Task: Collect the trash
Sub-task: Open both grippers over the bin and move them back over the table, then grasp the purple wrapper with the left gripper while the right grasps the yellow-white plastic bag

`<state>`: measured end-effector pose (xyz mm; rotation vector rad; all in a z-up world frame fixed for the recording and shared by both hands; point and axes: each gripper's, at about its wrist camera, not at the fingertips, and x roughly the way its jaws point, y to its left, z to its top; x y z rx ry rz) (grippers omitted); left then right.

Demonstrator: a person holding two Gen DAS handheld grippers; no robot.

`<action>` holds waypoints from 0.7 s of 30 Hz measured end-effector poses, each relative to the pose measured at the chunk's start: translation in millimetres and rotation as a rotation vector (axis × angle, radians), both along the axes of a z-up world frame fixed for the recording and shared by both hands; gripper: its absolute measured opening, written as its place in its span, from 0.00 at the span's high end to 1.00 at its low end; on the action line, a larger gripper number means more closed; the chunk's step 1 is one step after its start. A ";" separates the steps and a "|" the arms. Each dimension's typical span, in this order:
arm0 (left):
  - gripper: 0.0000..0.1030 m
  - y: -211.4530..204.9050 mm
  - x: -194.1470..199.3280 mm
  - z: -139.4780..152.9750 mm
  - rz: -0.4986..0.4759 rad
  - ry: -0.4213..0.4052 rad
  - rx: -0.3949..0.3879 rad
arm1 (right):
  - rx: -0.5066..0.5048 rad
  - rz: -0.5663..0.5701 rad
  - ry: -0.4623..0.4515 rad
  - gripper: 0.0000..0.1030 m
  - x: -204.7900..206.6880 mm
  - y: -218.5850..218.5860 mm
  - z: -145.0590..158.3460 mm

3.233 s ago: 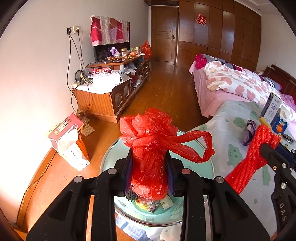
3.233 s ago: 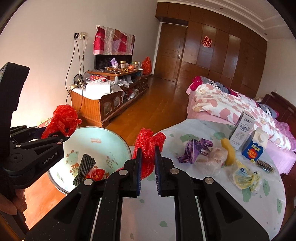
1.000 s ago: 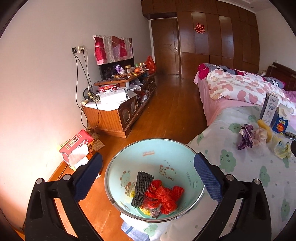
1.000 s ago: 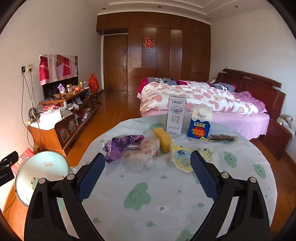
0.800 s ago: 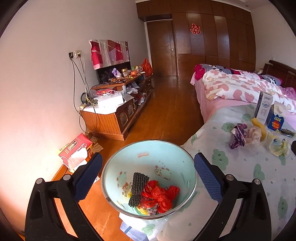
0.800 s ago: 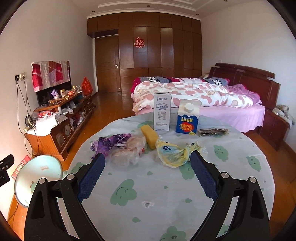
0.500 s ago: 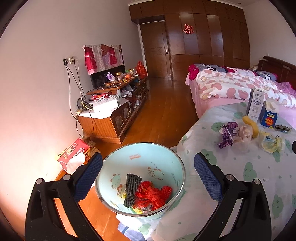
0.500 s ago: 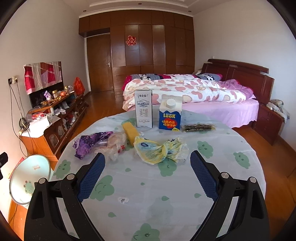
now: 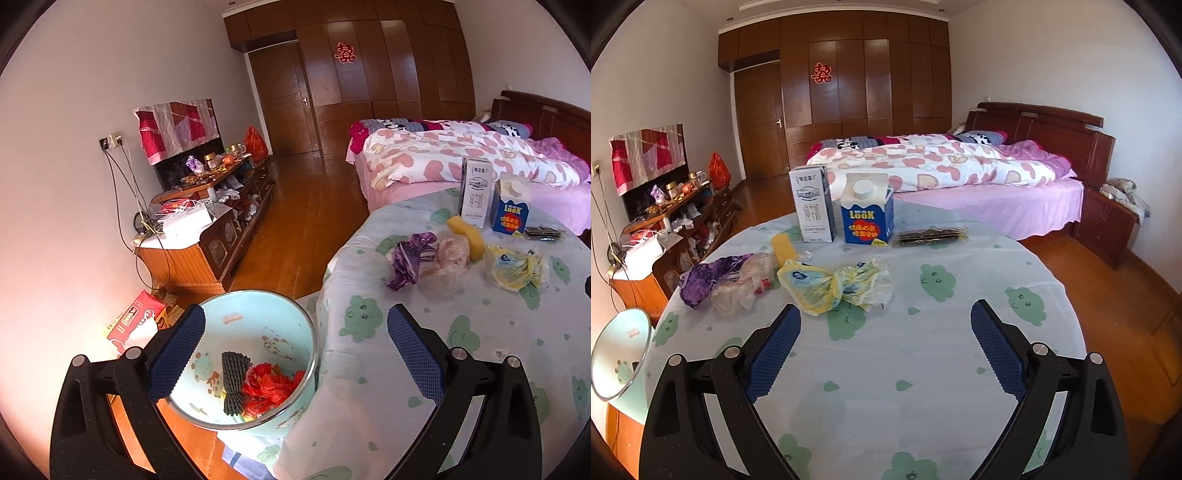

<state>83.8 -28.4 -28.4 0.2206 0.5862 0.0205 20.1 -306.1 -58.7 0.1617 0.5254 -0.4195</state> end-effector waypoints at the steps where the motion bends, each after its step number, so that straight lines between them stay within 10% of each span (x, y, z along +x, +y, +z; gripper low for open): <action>1: 0.06 -3.2 0.6 -2.7 -0.010 0.011 -0.005 | 0.000 -0.009 0.004 0.11 -0.8 -3.7 -1.3; 21: 0.07 -36.3 46.0 -63.2 -0.111 0.184 -0.075 | 0.269 -0.034 0.120 0.20 55.3 -62.7 -28.8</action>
